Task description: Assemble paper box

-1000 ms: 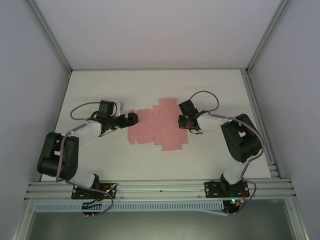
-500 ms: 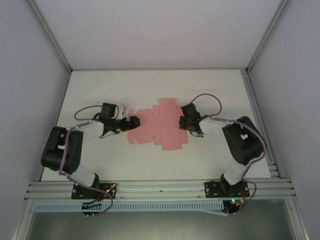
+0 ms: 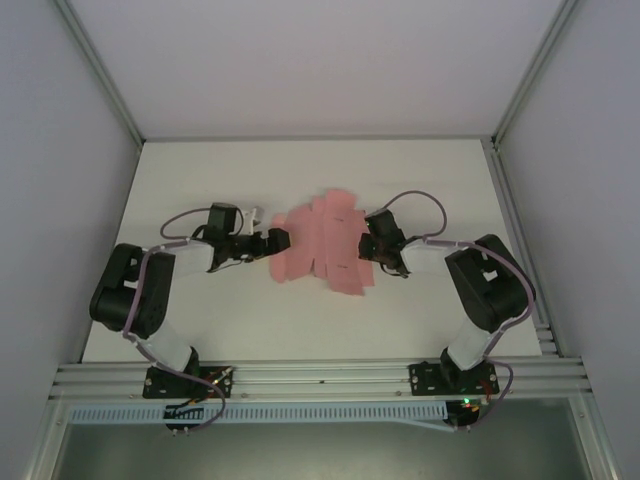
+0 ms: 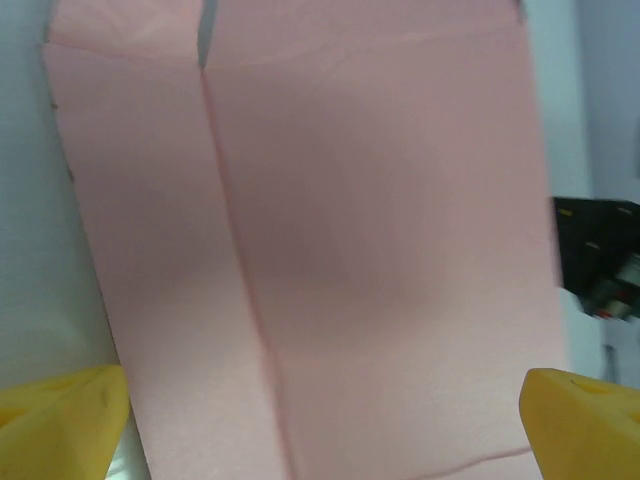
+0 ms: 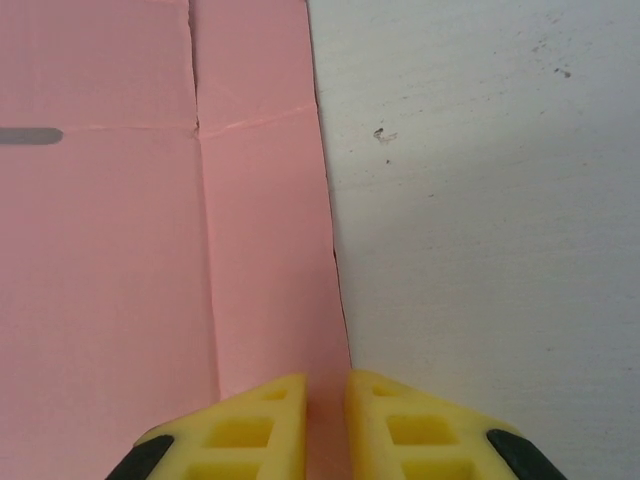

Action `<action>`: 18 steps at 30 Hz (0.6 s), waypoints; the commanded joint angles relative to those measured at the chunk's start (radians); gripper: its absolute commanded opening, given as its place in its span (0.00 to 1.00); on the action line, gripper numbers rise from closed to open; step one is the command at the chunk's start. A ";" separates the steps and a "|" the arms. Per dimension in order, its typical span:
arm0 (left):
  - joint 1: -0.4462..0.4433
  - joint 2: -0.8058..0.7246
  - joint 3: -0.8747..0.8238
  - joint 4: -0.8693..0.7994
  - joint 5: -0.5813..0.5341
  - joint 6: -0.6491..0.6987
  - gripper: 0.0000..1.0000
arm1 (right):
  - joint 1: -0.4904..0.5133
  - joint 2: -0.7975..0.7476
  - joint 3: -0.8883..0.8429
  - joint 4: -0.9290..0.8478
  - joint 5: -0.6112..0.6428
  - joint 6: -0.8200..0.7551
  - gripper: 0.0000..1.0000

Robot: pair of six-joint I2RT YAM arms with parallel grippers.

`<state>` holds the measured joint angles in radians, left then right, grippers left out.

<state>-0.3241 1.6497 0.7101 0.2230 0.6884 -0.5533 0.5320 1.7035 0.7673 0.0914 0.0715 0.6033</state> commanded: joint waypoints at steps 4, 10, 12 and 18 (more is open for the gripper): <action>-0.027 0.001 -0.057 0.335 0.255 -0.126 0.98 | -0.006 0.045 -0.085 -0.090 -0.093 0.019 0.18; -0.061 -0.027 -0.041 0.377 0.248 -0.099 0.95 | -0.024 0.016 -0.127 -0.010 -0.138 0.013 0.18; -0.078 -0.034 -0.026 0.373 0.229 -0.087 0.96 | -0.037 0.001 -0.156 0.049 -0.172 0.022 0.17; -0.187 0.041 0.179 0.065 0.041 0.061 0.95 | -0.054 0.006 -0.183 0.143 -0.236 0.026 0.17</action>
<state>-0.4526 1.6562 0.7753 0.4355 0.8165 -0.5968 0.4713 1.6699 0.6285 0.3298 -0.0734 0.6132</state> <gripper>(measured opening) 0.950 0.176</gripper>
